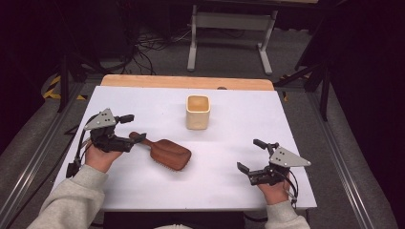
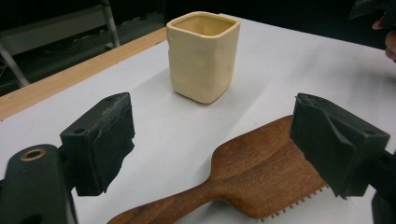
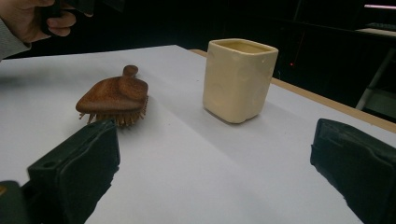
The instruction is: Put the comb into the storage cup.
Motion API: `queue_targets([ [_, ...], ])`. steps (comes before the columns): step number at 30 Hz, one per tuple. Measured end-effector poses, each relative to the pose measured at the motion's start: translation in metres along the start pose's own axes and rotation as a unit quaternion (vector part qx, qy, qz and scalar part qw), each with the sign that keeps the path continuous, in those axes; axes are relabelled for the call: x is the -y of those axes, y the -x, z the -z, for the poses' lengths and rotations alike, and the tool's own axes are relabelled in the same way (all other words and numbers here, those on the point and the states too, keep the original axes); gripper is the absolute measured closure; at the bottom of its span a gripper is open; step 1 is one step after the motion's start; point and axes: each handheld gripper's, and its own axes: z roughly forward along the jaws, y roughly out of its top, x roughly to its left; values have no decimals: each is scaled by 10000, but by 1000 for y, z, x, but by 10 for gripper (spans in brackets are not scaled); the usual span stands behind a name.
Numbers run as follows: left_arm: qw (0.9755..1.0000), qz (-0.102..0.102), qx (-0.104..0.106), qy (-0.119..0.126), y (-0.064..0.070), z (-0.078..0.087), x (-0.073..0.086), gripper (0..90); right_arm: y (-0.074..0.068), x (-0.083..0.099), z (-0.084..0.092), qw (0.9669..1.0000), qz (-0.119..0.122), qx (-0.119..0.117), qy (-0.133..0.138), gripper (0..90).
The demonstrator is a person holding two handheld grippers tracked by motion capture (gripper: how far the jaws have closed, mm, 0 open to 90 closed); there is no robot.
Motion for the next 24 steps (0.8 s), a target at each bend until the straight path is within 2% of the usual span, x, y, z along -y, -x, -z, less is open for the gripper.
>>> queue_targets([
  [4,9999,34,28,-126,-5,-7,-3,164,0,0,0,10000,8,-11,10,21],
  [12,9997,94,19,-224,-15,-13,-5,200,1,0,1,10000,-1,-38,22,21],
  [15,9996,58,41,-287,-19,-15,-5,230,1,0,1,10000,-1,-50,24,21],
  [18,9993,35,112,-359,-21,-18,-6,323,1,0,0,10000,-1,-61,24,21],
  [19,9991,40,141,-396,-20,-19,-7,323,1,0,0,10000,-1,-61,24,21],
  [20,9987,-33,158,-477,-21,-21,-8,428,1,0,0,10000,-2,-70,26,21],
  [22,9985,-61,162,-517,-22,-23,-8,547,0,0,0,10000,-1,-71,26,21],
  [23,9981,-89,129,-597,-22,-25,-7,547,0,0,0,10000,-2,-76,30,21],
  [24,9977,-85,142,-658,-23,-26,-7,621,0,0,0,10000,-5,-87,35,21],
])
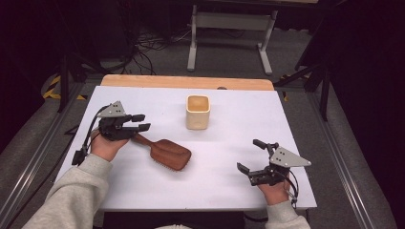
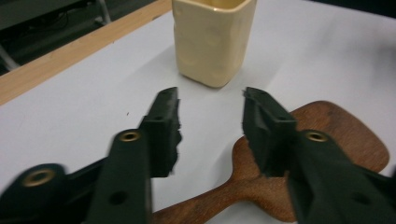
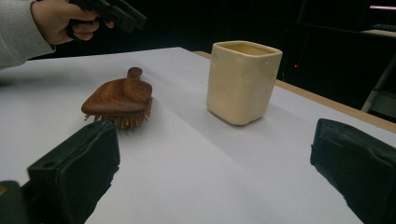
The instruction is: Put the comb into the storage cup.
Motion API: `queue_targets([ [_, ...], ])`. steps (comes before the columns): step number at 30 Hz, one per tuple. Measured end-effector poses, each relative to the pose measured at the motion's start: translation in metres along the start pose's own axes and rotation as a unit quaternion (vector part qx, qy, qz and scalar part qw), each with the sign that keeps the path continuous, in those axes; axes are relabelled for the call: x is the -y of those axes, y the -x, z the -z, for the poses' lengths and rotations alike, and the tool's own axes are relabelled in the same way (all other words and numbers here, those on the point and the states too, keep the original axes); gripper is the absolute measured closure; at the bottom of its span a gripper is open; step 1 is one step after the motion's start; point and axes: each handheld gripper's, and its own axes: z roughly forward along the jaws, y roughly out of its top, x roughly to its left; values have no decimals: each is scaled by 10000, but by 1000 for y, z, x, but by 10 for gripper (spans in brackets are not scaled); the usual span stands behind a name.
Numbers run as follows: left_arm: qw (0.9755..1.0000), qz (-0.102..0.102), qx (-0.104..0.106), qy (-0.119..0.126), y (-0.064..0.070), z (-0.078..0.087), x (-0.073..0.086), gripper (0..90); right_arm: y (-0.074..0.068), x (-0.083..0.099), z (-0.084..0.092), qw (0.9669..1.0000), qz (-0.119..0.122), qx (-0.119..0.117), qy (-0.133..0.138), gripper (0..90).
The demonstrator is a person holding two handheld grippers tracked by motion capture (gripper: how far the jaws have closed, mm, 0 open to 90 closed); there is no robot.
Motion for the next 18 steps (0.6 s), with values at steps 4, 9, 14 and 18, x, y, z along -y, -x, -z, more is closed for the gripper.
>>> queue_targets([
  [4,9991,-96,-86,-407,-2,-9,0,899,0,0,0,10000,-4,-19,5,21],
  [9,9951,-185,-245,-943,-6,-19,-2,900,0,0,0,10000,-4,-30,10,21],
  [14,9874,-260,-284,-1534,-10,-31,-4,900,0,0,0,10000,-4,-54,-13,21],
  [18,9806,-346,-244,-1912,-11,-40,-4,900,0,0,0,10000,-11,-68,-19,21],
])
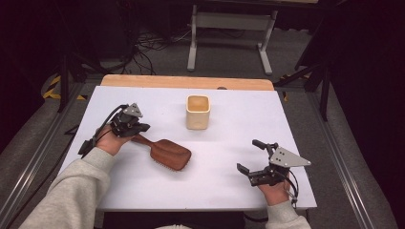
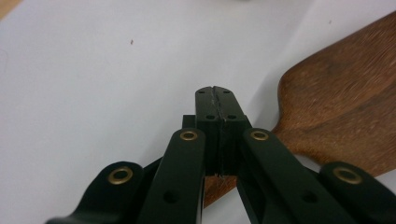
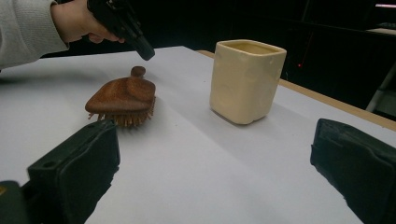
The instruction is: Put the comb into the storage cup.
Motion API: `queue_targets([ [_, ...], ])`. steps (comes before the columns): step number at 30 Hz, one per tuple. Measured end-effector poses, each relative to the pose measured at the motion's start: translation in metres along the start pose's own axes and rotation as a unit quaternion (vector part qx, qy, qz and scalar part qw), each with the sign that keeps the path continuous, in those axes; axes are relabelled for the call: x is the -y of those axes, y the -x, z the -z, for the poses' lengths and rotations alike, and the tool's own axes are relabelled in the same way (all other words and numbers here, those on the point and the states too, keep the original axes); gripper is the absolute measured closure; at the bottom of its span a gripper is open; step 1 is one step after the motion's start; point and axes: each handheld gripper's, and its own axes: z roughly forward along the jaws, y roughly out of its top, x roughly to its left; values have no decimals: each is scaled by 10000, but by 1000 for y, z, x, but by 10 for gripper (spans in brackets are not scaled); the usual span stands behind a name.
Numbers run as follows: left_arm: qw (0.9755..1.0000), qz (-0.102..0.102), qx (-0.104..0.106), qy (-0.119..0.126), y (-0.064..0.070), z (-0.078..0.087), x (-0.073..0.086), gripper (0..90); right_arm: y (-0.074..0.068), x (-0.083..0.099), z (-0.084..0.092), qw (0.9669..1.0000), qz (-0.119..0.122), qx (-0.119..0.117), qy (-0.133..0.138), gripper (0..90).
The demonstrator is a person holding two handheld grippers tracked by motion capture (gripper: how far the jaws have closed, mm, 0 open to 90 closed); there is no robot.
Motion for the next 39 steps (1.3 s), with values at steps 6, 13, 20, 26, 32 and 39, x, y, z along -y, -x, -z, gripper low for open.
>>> queue_targets([
  [6,9982,-293,25,-524,4,-13,-4,900,1,0,0,10000,-13,-9,-21,21],
  [13,9949,-419,76,-913,8,-22,-3,900,1,1,-1,10000,-21,-37,-23,21],
  [20,9925,-422,226,-1123,8,-18,4,900,2,2,-1,10000,-52,-39,-17,20],
  [26,9900,-476,371,-1274,13,-14,8,900,1,1,-1,10000,-43,-59,-19,21],
  [32,9876,-510,473,-1408,17,-13,13,900,1,1,-1,10000,-62,-62,-18,21],
  [39,9859,-519,570,-1484,24,-11,17,900,2,2,-1,9999,-93,-77,19,20],
])
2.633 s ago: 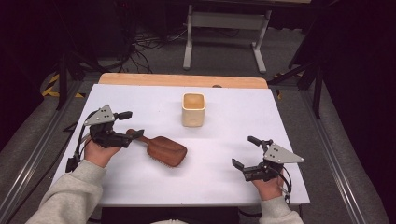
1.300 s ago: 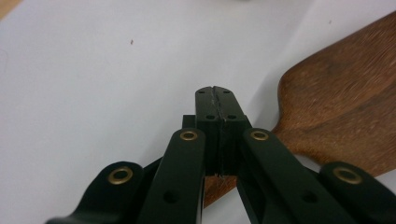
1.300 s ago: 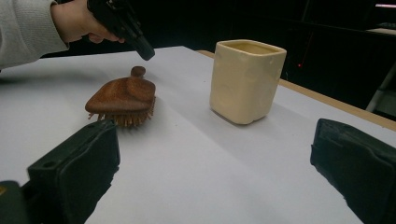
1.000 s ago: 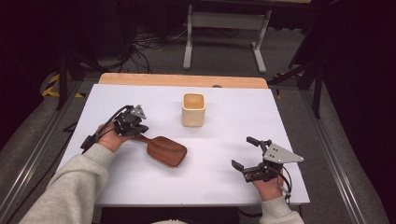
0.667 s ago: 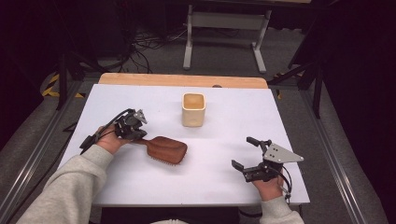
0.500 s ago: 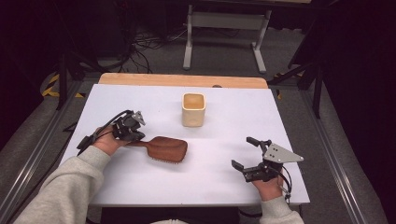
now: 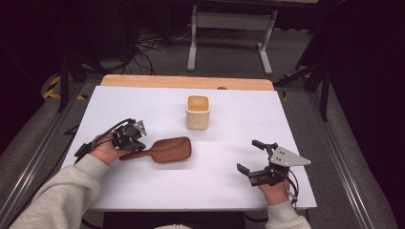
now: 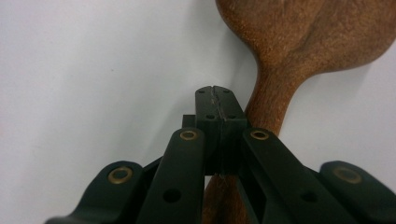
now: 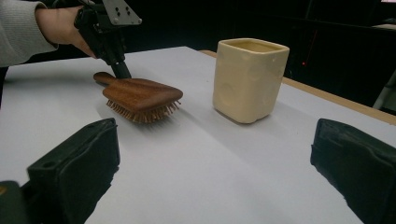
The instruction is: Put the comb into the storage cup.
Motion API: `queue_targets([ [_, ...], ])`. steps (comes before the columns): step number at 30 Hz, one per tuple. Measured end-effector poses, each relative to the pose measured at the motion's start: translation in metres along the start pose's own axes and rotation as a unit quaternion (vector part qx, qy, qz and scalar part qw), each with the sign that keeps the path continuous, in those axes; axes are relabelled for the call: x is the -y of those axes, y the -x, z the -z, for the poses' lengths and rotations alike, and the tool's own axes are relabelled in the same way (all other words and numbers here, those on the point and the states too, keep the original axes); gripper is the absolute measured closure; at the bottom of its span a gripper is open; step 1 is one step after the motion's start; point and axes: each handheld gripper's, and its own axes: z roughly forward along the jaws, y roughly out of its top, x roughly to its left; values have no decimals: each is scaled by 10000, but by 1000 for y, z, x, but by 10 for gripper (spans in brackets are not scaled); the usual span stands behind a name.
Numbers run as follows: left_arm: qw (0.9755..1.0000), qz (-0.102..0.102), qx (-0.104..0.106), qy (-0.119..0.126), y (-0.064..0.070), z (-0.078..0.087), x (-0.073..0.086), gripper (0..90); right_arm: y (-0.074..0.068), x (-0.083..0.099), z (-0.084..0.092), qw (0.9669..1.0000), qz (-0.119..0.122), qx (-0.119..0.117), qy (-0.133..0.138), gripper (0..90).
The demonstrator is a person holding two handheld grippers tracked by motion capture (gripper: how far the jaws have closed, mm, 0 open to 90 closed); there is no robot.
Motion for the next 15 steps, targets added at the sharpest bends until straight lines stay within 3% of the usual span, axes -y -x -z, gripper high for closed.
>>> queue_targets([
  [7,9999,-85,79,-61,8,2,0,900,-1,0,0,10000,11,9,-10,20],
  [15,9997,-36,208,-100,16,3,2,900,-1,0,0,10000,5,6,-6,20],
])
